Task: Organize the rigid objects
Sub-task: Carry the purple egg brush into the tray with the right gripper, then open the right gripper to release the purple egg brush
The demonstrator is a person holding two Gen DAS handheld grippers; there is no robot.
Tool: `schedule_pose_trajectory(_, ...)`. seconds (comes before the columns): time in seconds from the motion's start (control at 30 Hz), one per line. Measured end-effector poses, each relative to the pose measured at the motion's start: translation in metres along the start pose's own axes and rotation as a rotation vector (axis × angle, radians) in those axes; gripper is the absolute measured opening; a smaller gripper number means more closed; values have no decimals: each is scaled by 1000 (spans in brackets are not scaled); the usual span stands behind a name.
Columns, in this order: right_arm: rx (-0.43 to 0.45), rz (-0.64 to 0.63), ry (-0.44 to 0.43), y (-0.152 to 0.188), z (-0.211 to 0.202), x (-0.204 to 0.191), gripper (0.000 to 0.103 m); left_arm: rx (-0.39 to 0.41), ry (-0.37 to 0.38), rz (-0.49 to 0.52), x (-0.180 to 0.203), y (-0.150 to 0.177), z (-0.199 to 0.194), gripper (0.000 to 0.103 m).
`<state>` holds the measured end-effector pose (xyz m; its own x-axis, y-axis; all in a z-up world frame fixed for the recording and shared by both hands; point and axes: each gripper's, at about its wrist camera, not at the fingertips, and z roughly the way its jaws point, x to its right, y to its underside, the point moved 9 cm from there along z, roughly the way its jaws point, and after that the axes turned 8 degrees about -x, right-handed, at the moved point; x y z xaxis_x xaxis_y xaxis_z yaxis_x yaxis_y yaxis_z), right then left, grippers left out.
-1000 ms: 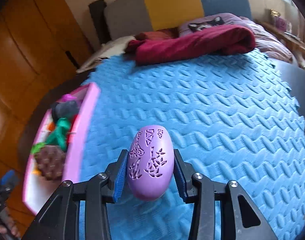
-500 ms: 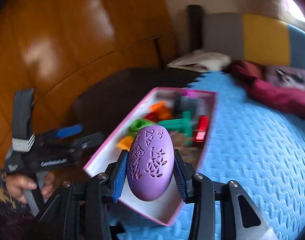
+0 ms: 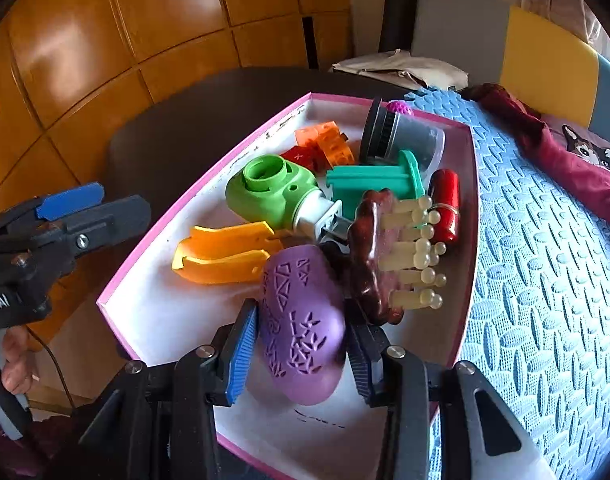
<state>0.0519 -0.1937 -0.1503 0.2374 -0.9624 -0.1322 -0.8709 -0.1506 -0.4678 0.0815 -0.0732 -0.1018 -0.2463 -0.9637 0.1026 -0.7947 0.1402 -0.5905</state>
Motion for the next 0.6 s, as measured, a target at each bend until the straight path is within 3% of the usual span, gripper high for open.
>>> schedule_pose_trajectory(0.37,49,23,-37,-3,-19,-6,50,18,-32,3,-1,-1,-8,93)
schedule_pose_trajectory(0.6,138,25,12,-7,-47,-11,57,42,-53,-3,-1,-1,-17,98)
